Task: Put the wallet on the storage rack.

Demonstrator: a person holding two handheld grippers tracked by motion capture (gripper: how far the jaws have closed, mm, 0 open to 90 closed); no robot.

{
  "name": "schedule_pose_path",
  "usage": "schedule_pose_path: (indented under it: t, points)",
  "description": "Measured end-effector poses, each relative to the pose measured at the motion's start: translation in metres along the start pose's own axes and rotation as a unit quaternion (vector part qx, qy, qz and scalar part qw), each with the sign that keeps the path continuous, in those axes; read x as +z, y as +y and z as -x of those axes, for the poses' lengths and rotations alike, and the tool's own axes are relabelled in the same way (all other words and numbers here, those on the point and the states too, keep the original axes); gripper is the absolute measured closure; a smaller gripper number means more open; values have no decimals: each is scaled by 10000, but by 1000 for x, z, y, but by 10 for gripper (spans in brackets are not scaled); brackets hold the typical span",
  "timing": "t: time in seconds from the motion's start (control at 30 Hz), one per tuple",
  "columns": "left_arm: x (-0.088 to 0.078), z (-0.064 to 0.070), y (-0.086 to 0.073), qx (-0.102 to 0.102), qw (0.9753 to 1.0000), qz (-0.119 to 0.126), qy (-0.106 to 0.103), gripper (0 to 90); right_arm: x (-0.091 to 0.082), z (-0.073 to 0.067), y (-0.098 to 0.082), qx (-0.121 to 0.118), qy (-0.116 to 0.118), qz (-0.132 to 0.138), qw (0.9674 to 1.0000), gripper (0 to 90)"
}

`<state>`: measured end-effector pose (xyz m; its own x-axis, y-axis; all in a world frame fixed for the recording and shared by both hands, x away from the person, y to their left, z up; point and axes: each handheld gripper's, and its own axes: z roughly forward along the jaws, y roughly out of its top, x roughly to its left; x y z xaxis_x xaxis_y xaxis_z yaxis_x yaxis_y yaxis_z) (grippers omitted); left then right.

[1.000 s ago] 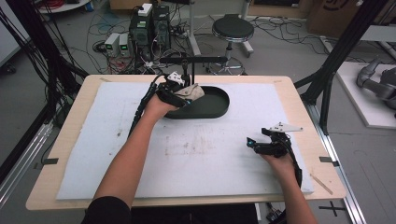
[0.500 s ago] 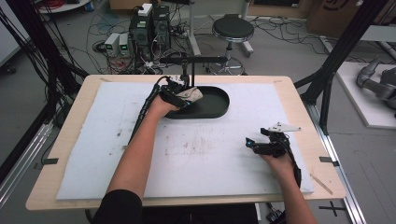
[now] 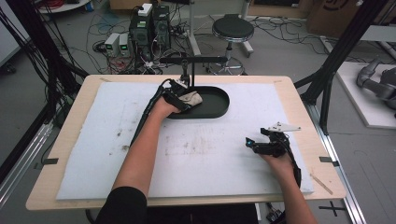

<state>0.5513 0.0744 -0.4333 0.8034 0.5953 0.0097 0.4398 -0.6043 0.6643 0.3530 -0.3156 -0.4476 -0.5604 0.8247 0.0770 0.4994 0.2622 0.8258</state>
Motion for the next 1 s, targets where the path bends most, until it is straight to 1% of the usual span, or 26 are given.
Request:
schedule_pose_path:
  t: [0.07, 0.17, 0.33, 0.37, 0.5, 0.57, 0.7, 0.83, 0.9, 1.0]
  points:
    - [1, 0, 0, 35, 9999, -134, 75, 340, 0, 0, 0, -11, 16, -15, 10000, 154]
    - [0, 0, -1, -33, 9998, -152, 125, 315, 0, 0, 0, 3, 5, -4, 10000, 154]
    - [-10, 1, 3, -68, 9999, 63, 113, 260, 0, 0, 0, -16, 9, -5, 10000, 154]
    - [-13, 1, 4, -60, 9999, 76, 122, 258, 0, 0, 0, -2, 7, -3, 10000, 154]
    - [-22, 3, 5, -133, 9997, 140, 128, 243, -1, 0, 0, -5, 12, -5, 10000, 154]
    - [-26, 5, 6, -109, 9998, 114, 139, 237, -1, 0, 0, -17, 5, -3, 10000, 154]
    - [-37, 9, 7, -93, 9996, 211, 160, 231, -2, 0, 0, 11, -3, -10, 10000, 154]
    - [-49, 12, 6, -129, 9993, 310, 168, 229, -2, 0, 0, -10, -17, 15, 10000, 154]
    - [-56, 13, 4, -230, 9987, 443, 111, 227, -2, 0, 0, 3, -19, 12, 10000, 154]
    - [-66, 17, 0, -259, 9979, 597, 76, 225, -3, -1, 0, 11, -20, 20, 10000, 154]
